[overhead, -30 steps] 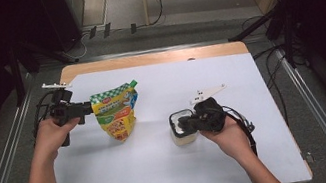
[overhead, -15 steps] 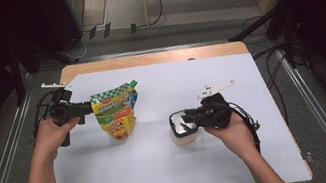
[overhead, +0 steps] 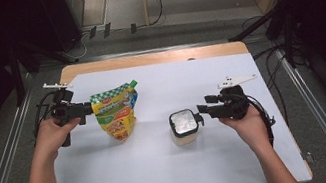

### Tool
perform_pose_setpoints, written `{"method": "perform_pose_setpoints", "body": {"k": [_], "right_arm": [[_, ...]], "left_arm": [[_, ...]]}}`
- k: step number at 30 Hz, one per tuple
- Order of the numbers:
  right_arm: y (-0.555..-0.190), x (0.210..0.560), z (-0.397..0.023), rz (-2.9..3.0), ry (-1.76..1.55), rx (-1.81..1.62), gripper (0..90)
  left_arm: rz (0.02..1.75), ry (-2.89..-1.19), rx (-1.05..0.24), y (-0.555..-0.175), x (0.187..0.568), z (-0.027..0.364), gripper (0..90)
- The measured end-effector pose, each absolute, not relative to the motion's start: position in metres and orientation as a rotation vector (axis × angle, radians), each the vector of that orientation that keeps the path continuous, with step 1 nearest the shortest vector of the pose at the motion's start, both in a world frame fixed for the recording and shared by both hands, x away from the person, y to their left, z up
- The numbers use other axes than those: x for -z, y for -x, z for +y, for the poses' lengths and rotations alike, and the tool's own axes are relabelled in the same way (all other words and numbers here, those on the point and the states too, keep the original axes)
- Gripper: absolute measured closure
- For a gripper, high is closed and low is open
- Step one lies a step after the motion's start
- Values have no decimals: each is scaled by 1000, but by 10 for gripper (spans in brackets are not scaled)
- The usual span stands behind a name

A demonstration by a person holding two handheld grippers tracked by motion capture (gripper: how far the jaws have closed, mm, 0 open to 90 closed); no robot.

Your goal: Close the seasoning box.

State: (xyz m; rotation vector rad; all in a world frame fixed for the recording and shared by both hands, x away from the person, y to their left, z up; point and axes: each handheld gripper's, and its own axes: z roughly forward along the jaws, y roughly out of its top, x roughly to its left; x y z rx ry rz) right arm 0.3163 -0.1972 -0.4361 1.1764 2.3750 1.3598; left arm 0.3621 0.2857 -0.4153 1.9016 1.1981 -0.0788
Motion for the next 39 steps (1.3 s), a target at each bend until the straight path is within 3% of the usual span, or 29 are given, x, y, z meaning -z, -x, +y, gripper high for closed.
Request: {"method": "perform_pose_setpoints", "body": {"k": [18,39], "right_arm": [[-331,463,-234,2265,-1310,-1317,408],[-335,477,-240,2256,-1336,-1279,398]], "left_arm": [[1191,-1908,72,-362,417,285,387],[1201,-1915,82,-363,420,285,388]]}}
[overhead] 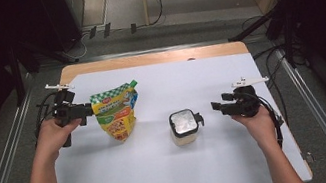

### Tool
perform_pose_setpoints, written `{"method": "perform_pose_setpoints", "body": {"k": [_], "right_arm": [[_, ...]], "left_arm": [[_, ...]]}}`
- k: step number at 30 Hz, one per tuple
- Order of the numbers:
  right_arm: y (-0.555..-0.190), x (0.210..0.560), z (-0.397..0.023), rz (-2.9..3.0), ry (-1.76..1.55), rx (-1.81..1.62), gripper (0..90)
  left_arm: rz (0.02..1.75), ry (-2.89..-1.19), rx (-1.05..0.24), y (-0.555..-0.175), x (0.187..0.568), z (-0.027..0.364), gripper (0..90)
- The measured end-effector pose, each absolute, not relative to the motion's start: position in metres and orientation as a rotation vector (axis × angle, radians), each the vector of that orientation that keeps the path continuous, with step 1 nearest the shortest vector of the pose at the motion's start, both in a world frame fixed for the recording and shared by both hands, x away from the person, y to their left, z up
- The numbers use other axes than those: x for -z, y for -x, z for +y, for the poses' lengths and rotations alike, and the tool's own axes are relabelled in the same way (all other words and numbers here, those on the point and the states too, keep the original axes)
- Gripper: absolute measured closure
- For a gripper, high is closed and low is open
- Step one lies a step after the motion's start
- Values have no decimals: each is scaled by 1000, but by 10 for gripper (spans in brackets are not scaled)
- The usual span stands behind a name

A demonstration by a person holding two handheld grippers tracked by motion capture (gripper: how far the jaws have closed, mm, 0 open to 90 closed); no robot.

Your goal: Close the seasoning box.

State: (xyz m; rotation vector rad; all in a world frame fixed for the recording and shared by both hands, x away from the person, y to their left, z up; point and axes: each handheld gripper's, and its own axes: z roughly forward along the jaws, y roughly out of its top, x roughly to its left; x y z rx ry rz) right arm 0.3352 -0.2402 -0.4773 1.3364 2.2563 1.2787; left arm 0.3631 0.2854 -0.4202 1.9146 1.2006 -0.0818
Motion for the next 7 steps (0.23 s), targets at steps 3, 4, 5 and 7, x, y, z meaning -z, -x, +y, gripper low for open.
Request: {"method": "perform_pose_setpoints", "body": {"k": [3,4,5,7], "right_arm": [[-335,478,-238,2260,-1326,-1272,384],[-335,478,-237,2261,-1324,-1268,381],[-335,478,-237,2263,-1314,-1264,378],[-335,479,-235,2267,-1312,-1260,372]], "left_arm": [[1205,-1911,81,-363,421,286,387],[1204,-1912,80,-364,421,287,387],[1205,-1913,79,-364,421,287,387],[1212,-1913,79,-364,422,287,386]]}}
